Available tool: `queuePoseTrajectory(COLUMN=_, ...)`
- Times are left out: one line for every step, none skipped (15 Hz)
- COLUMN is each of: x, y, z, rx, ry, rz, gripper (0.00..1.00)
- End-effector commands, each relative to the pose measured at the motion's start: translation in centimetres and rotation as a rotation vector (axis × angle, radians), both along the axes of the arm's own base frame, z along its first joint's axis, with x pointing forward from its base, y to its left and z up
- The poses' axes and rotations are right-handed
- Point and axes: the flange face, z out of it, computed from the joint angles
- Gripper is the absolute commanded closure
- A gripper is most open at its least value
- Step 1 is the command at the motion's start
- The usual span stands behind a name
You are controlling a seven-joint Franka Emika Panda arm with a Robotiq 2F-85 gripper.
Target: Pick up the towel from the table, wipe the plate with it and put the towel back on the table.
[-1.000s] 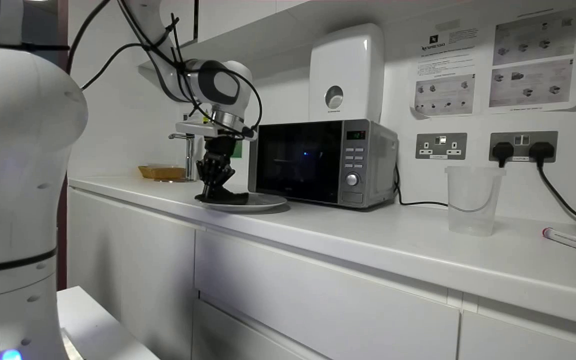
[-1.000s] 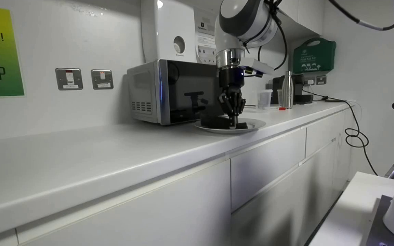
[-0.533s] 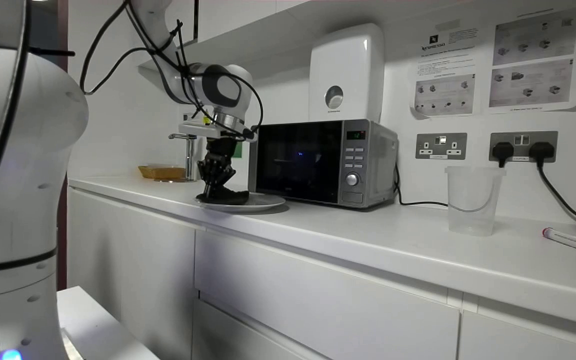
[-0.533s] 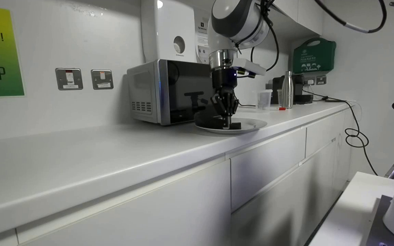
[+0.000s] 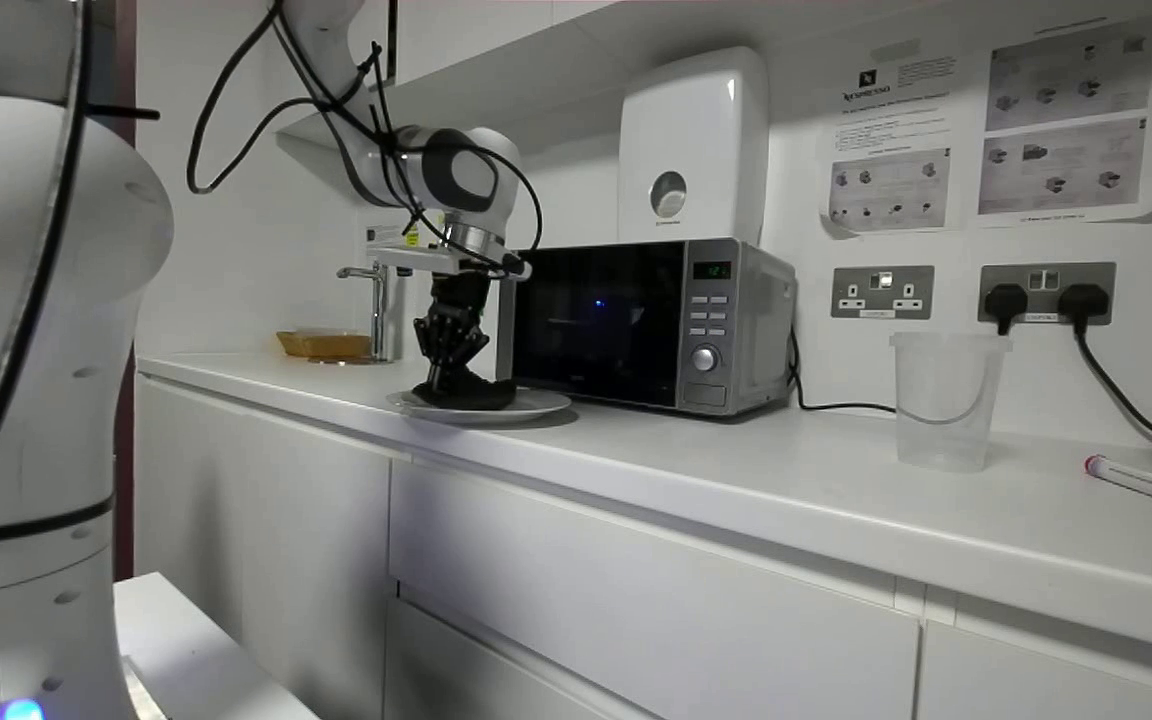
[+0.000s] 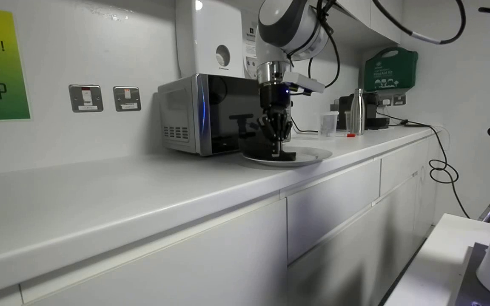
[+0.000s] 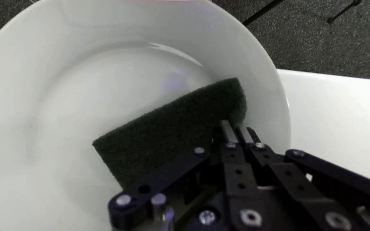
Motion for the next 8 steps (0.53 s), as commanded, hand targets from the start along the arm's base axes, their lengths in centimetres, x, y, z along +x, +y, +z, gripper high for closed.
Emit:
queuePoseTrajectory(x=2.5, y=-1.9, z=0.8, rx=-0.009, ry=0.005, rz=-0.003, gripper=0.99)
queuePoseTrajectory(x=2.8, y=-2.4, z=0.9, rx=-0.011, ry=0.001, rz=-0.012, gripper=0.99)
queuePoseTrajectory(x=3.1, y=-2.9, z=1.0, rx=-0.014, ry=-0.003, rz=-0.022, gripper=0.99)
queuePoseTrajectory(x=3.4, y=-3.4, z=1.1, rx=-0.017, ry=-0.006, rz=-0.029, gripper=0.99)
queuePoseTrajectory(x=3.6, y=-4.0, z=1.1, rx=-0.023, ry=-0.007, rz=-0.038, gripper=0.99)
queuePoseTrajectory(x=3.7, y=-4.5, z=1.1, rx=-0.029, ry=-0.009, rz=-0.045, gripper=0.99)
queuePoseTrajectory(x=3.8, y=-5.1, z=1.2, rx=-0.033, ry=-0.011, rz=-0.053, gripper=0.99)
queuePoseTrajectory(x=3.8, y=-5.7, z=1.3, rx=-0.036, ry=-0.012, rz=-0.061, gripper=0.99)
